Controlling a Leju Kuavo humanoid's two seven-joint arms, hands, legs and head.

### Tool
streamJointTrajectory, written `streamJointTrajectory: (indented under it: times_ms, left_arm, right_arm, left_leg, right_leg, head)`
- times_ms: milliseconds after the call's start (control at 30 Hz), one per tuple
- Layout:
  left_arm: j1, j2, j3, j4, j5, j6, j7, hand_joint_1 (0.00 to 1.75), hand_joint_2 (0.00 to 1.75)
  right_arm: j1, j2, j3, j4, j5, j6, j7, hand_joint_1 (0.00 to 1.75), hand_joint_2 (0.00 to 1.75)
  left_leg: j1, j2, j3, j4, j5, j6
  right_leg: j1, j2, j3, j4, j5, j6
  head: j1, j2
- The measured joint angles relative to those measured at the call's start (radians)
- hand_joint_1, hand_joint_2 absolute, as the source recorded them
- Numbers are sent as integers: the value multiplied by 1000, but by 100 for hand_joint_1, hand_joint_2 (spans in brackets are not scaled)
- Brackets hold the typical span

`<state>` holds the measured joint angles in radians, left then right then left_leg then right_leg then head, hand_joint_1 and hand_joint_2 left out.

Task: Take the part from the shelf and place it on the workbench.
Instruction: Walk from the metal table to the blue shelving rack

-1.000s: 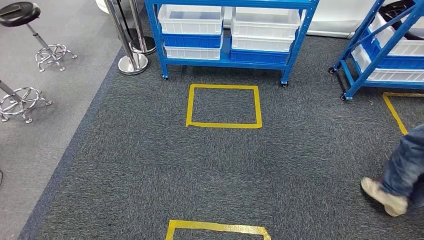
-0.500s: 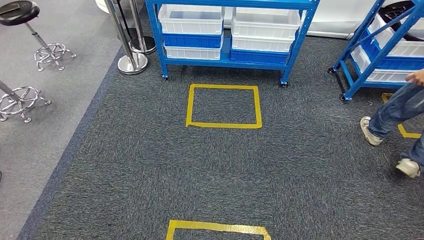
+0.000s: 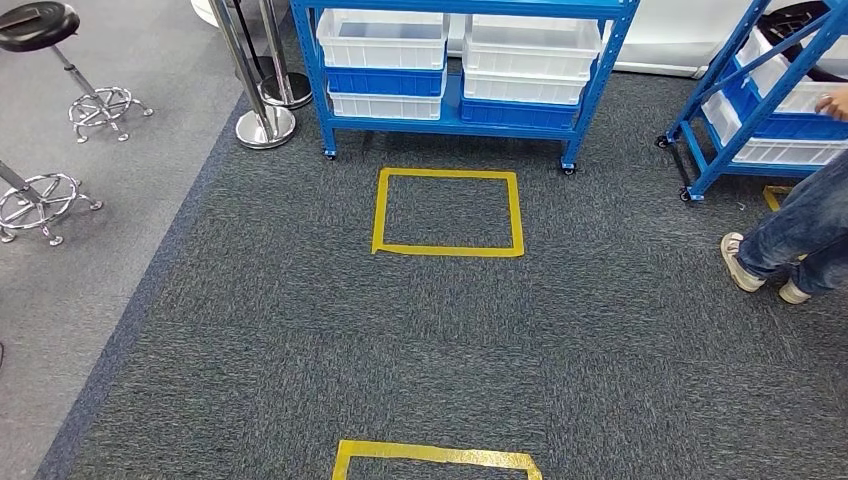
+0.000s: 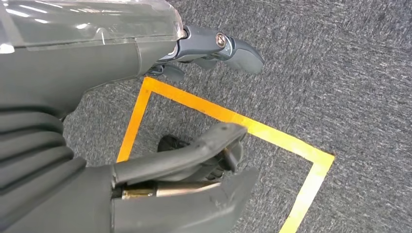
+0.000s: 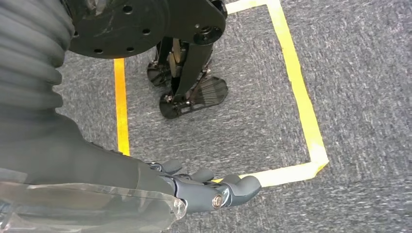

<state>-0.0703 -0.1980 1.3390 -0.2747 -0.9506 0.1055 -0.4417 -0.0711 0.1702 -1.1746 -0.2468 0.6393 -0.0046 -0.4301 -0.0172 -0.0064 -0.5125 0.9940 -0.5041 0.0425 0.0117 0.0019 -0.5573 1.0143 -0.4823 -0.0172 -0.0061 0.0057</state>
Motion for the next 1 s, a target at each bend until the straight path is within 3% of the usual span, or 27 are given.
streamJointTrajectory:
  times_ms: [233, 500, 733, 1000]
  left_arm:
    - [1, -5, 0, 0, 0, 44, -24, 0, 175]
    - [1, -16, 0, 0, 16, 21, -68, 0, 175]
    - [2, -18, 0, 0, 4, 26, -57, 0, 175]
    - [2, -18, 0, 0, -2, 33, -55, 0, 175]
  right_arm:
    - [0, 2, 0, 0, 6, -35, -51, 0, 175]
    - [-2, 8, 0, 0, 28, -74, -130, 0, 175]
    - [-1, 8, 0, 1, 24, 1, -102, 0, 175]
    - [-1, 8, 0, 1, 25, -1, -83, 0, 175]
  left_leg:
    - [0, 0, 0, 0, 0, 0]
    - [0, 0, 0, 0, 0, 0]
    - [0, 0, 0, 0, 0, 0]
    - [0, 0, 0, 0, 0, 0]
  right_leg:
    - [0, 0, 0, 0, 0, 0]
    - [0, 0, 0, 0, 0, 0]
    - [0, 0, 0, 0, 0, 0]
    - [0, 0, 0, 0, 0, 0]
  head:
    - [0, 0]
    - [0, 0]
    - [0, 0]
    - [0, 0]
